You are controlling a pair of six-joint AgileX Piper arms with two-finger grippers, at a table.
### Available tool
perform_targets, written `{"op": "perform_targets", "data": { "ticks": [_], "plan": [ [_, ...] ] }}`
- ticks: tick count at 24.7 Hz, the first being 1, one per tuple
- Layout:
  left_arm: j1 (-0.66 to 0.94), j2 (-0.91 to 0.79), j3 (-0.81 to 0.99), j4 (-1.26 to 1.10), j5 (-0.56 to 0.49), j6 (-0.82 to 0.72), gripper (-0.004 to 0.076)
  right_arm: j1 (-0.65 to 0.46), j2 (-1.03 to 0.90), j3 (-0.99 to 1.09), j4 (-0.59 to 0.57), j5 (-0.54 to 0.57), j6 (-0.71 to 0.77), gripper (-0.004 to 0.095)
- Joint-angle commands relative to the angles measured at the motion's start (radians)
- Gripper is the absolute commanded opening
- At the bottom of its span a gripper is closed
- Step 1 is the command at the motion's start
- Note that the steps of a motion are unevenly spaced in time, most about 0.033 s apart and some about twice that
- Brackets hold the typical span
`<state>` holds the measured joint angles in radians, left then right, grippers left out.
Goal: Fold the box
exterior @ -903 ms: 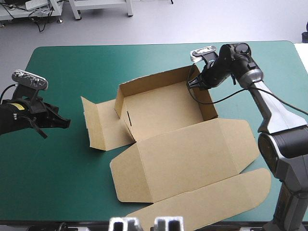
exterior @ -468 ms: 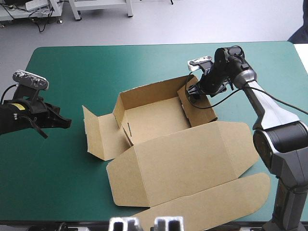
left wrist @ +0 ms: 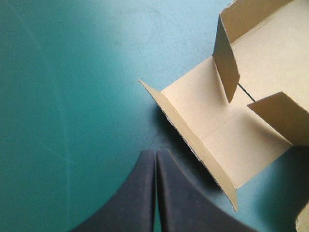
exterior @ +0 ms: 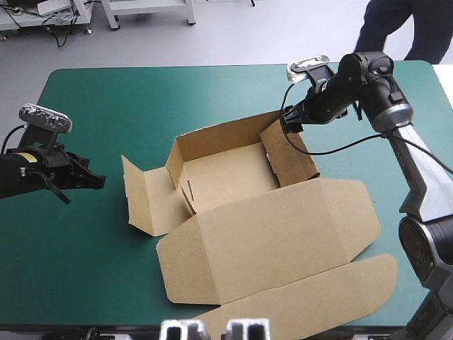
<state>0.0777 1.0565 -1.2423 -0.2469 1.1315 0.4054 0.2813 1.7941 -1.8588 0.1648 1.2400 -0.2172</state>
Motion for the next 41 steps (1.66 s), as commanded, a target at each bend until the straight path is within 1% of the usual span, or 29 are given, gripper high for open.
{"op": "perform_targets", "data": {
  "ticks": [1, 5, 11, 15, 18, 19, 20, 21, 23, 26, 29, 31, 33, 35, 37, 38, 39, 40, 41],
  "plan": [
    [0.003, -0.018, -0.028, -0.031, -0.025, -0.029, -0.001, 0.0, -0.032, 0.035, 0.012, 0.009, -0.016, 0.0784],
    [0.003, -0.018, -0.028, -0.036, -0.023, -0.031, -0.001, 0.0, 0.004, 0.117, 0.003, 0.009, -0.021, 0.0747],
    [0.003, -0.018, -0.028, -0.055, -0.023, -0.031, -0.001, 0.0, 0.099, 0.106, 0.034, 0.008, -0.031, 0.0685],
    [0.003, -0.018, -0.028, -0.059, -0.023, -0.031, -0.001, 0.0, 0.136, 0.099, 0.034, 0.008, -0.022, 0.0612],
    [0.003, -0.018, -0.028, -0.059, -0.021, -0.031, -0.001, 0.0, 0.138, 0.099, 0.034, 0.008, -0.016, 0.0473],
    [0.003, -0.018, -0.028, -0.061, -0.023, -0.031, -0.001, 0.0, 0.136, 0.093, 0.034, 0.008, -0.016, 0.0384],
    [0.003, -0.018, -0.028, -0.064, -0.023, -0.031, -0.001, 0.0, 0.136, 0.088, 0.034, 0.008, -0.016, 0.0317],
    [0.003, -0.018, -0.028, -0.076, -0.023, -0.031, -0.001, 0.0, 0.134, 0.073, 0.034, 0.008, -0.023, 0.0144],
    [0.003, -0.018, -0.028, -0.088, -0.025, -0.031, -0.001, 0.0, 0.125, 0.058, 0.034, 0.008, -0.025, -0.0016],
    [0.003, -0.018, -0.028, -0.086, -0.051, -0.04, -0.001, -0.006, 0.091, 0.057, 0.034, 0.009, -0.028, -0.002],
    [0.003, -0.018, -0.028, -0.073, -0.1, -0.058, -0.001, -0.046, 0.002, 0.057, 0.077, 0.009, -0.048, -0.002],
    [0.003, -0.018, -0.028, -0.003, -0.134, -0.084, -0.001, -0.125, -0.109, 0.064, 0.164, 0.009, -0.089, -0.002],
    [0.011, -0.018, -0.028, 0.112, -0.174, -0.188, -0.0009, -0.203, -0.192, 0.064, 0.209, 0.009, -0.117, -0.002],
    [0.035, -0.018, -0.028, 0.144, -0.2, -0.221, -0.0009, -0.246, -0.238, 0.064, 0.216, 0.011, -0.127, -0.0021],
    [0.078, -0.014, -0.028, 0.126, -0.227, -0.221, -0.0008, -0.299, -0.301, 0.064, 0.217, 0.011, -0.144, -0.002],
    [0.093, -0.009, -0.028, 0.101, -0.229, -0.215, -0.0001, -0.317, -0.321, 0.064, 0.231, 0.011, -0.148, -0.002],
    [0.109, 0.002, -0.028, 0.059, -0.23, -0.201, 0.0026, -0.336, -0.344, 0.064, 0.265, 0.011, -0.159, -0.0021],
    [0.117, 0.013, -0.028, 0.02, -0.23, -0.173, 0.0057, -0.341, -0.354, 0.064, 0.298, 0.011, -0.168, -0.0021],
    [0.12, 0.033, -0.028, -0.03, -0.23, -0.139, 0.0111, -0.341, -0.369, 0.065, 0.319, 0.011, -0.178, -0.002]
  ]
}}
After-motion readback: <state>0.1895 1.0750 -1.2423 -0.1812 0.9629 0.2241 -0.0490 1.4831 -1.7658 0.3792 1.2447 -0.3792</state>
